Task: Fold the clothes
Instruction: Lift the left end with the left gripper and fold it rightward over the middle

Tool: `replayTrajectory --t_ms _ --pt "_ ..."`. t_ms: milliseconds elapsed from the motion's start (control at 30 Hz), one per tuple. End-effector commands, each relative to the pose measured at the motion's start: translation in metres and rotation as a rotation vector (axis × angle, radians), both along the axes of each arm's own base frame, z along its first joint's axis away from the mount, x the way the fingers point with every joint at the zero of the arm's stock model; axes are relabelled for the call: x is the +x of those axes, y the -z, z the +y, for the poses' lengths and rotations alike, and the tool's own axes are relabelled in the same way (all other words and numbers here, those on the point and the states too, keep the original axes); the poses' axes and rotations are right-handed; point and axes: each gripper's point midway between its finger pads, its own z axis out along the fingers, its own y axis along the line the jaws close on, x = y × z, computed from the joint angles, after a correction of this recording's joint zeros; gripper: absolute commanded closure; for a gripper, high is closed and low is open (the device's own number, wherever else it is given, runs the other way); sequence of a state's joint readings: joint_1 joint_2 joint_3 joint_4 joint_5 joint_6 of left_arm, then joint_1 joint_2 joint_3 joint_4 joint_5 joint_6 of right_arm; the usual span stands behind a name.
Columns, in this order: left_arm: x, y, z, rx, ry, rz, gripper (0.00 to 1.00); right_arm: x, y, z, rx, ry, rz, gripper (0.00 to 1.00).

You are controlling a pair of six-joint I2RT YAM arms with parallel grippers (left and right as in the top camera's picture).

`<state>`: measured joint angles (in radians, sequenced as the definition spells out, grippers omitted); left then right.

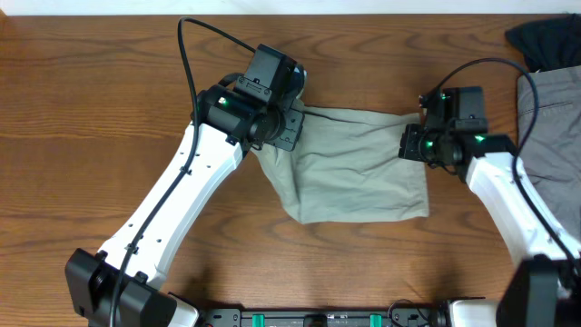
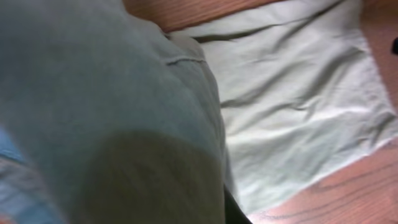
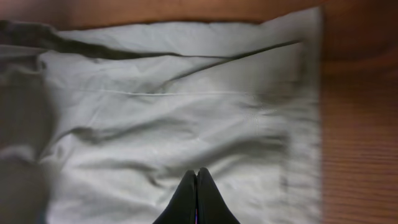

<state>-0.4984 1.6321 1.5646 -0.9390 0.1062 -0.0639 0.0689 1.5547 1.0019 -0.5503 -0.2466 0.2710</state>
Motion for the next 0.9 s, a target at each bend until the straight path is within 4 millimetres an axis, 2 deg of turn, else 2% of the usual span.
replayTrajectory --t_ms 0,67,200,300,433,567,733,867 --pt "0.006 -0.003 0.006 0.016 -0.039 -0.018 0.94 -0.002 0.037 -0.018 -0.072 0.063 0.101 0.99" --pt "0.007 -0.002 0.013 0.052 -0.056 -0.027 0.94 -0.004 0.056 -0.025 -0.109 0.077 0.143 0.99" --pt "0.008 0.001 0.041 0.189 -0.104 -0.042 0.94 -0.006 0.074 -0.025 -0.108 0.076 0.189 0.99" --pt "0.007 0.003 0.064 0.272 -0.144 -0.034 0.94 -0.007 0.075 -0.026 -0.115 0.073 0.191 0.99" --pt "0.005 0.003 0.105 0.377 -0.224 -0.006 0.94 -0.004 0.074 -0.026 -0.114 0.070 0.180 0.99" --pt "0.009 -0.007 0.126 0.383 -0.266 0.000 0.94 -0.004 0.075 -0.021 -0.108 0.059 0.178 0.99" --pt "0.018 -0.034 0.134 0.366 -0.275 -0.048 0.94 -0.010 0.085 -0.006 -0.097 0.038 0.216 0.99" --pt "0.018 -0.044 0.111 0.257 -0.218 -0.050 0.94 -0.016 0.097 0.024 -0.036 -0.039 0.245 0.99"
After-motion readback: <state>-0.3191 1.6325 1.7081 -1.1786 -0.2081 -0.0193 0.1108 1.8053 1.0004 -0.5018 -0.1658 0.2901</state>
